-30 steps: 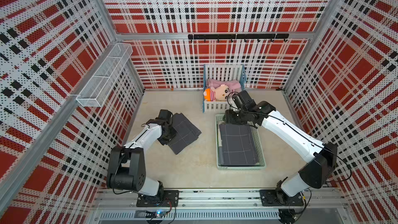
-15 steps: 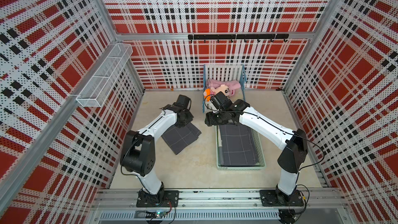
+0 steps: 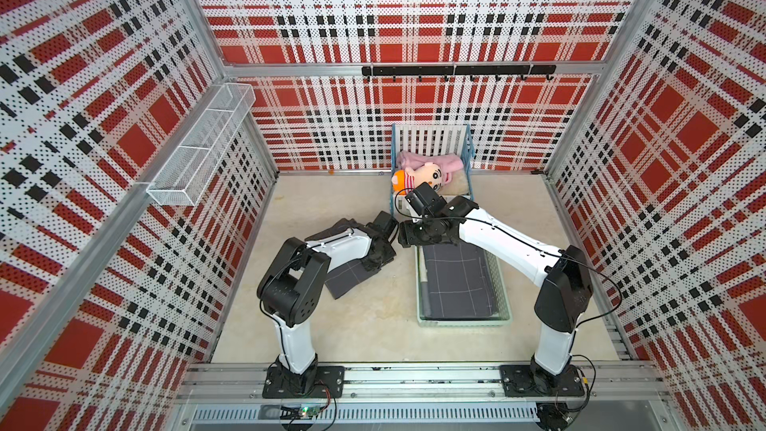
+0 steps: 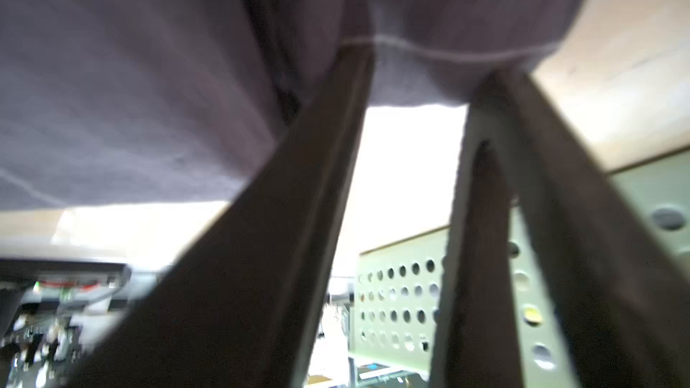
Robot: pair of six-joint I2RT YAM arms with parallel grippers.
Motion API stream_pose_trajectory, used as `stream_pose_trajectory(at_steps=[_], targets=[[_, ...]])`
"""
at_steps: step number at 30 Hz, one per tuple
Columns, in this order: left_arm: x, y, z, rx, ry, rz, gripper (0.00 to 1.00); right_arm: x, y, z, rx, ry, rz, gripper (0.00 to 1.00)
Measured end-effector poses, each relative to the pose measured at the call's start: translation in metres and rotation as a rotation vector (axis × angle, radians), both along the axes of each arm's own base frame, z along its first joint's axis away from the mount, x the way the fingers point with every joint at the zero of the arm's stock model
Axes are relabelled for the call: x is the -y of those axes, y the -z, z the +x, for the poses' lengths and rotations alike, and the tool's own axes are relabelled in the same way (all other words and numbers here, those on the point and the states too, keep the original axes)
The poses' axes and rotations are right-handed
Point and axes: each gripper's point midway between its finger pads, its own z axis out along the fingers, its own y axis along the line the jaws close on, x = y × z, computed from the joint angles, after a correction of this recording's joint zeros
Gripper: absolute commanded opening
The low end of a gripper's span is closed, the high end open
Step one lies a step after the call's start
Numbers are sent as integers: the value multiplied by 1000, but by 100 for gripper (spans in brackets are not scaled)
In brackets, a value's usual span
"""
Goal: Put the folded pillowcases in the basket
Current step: Pick up the pillowcase at the center of the board.
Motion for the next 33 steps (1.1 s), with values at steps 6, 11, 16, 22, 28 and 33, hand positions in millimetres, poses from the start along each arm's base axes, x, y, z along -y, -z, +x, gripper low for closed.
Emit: stream_pose_trajectory(at_steps=[6,11,16,22,28,33], targets=[[1,-3,-42,-37,9,-7,33,3,1,1,1,-5,-8,61],[11,-34,-39,4,13,-45,34,1,-10,4,22,-13,4,61],[20,-109,10,193,2,-97,36,-4,-34,16,73,-8,47,62],[-75,-159,52,344,-145,-54,39,-27,-16,7,46,-57,34,73],[-200,-127,64,271,-320,112,44,-76,38,-16,-24,-185,-20,77],[-237,-93,65,188,-329,163,45,-99,84,-20,-86,-220,-64,78]])
